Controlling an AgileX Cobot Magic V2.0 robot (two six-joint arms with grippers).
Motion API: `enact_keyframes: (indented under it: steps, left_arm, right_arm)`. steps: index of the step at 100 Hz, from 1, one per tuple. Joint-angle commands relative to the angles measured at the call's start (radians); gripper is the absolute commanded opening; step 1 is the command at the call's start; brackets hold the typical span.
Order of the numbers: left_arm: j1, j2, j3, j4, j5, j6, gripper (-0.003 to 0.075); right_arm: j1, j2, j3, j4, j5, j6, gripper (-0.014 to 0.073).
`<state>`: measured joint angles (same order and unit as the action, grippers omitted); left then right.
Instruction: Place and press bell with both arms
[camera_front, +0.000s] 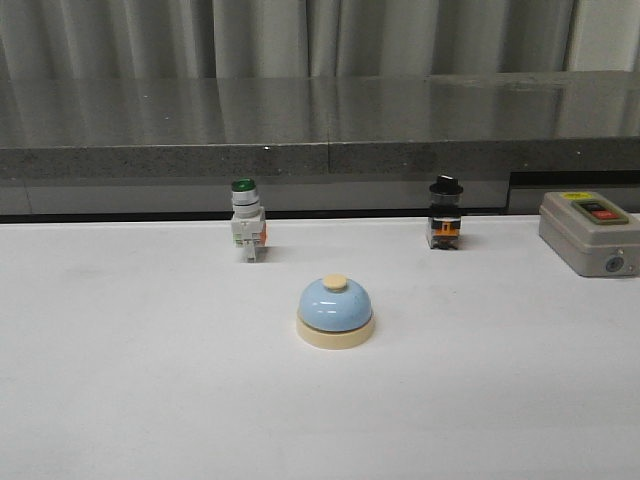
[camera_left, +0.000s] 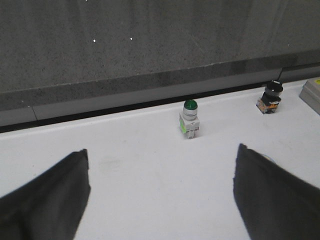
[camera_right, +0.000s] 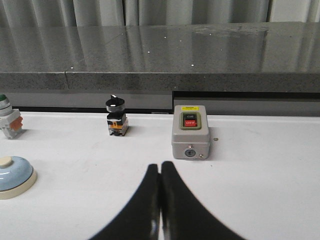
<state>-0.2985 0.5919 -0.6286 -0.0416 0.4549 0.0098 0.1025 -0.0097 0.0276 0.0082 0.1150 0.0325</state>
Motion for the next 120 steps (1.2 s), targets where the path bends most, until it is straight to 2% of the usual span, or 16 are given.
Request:
enact_keyframes:
  steps: [1, 2, 6, 7, 8, 21, 84, 92, 103, 120]
  left_arm:
    - [0.003, -0.023, -0.026, -0.011, -0.075, -0.010, 0.0392]
    - [0.003, -0.022, -0.026, -0.011, -0.075, -0.010, 0.0392]
    - [0.003, -0.023, -0.026, -0.009, -0.075, -0.010, 0.0293]
    - [0.003, -0.023, -0.026, -0.009, -0.075, -0.010, 0.0293]
    - [0.003, -0.023, -0.026, -0.009, -0.075, -0.010, 0.0249]
    - [0.003, -0.023, -0.026, -0.002, -0.075, -0.010, -0.0023]
    - [0.003, -0.023, -0.026, 0.000, -0.073, -0.010, -0.0019]
    - [0.003, -0.023, -0.026, 0.042, -0.087, -0.010, -0.0020]
    - [0.003, -0.029, -0.015, 0.090, -0.136, -0.010, -0.0019]
    - [0.041, -0.106, 0.116, 0.112, -0.340, -0.010, -0.0019]
  right_arm:
    - [-0.006, -0.020, -0.015, -0.008, -0.085, -0.008, -0.0069]
    - [-0.006, -0.020, -0.015, -0.008, -0.085, -0.008, -0.0069]
    - [-0.006, -0.020, -0.015, -0.008, -0.085, -0.008, -0.0069]
    - [-0.006, -0.020, -0.015, -0.008, -0.085, -0.008, -0.0069]
    - [-0.006, -0.020, -0.015, -0.008, -0.085, -0.008, -0.0069]
    - [-0.006, -0.020, -0.015, -0.008, -0.085, -0.008, -0.0069]
    - [-0.006, -0.020, -0.015, -0.008, -0.085, -0.008, -0.0069]
    - [-0.006, -0.020, -0.015, -0.008, -0.085, -0.008, -0.0069]
    - [-0.006, -0.020, -0.015, -0.008, -0.085, -0.008, -0.0069]
    - [-0.006, -0.020, -0.015, -0.008, -0.085, -0.008, -0.0069]
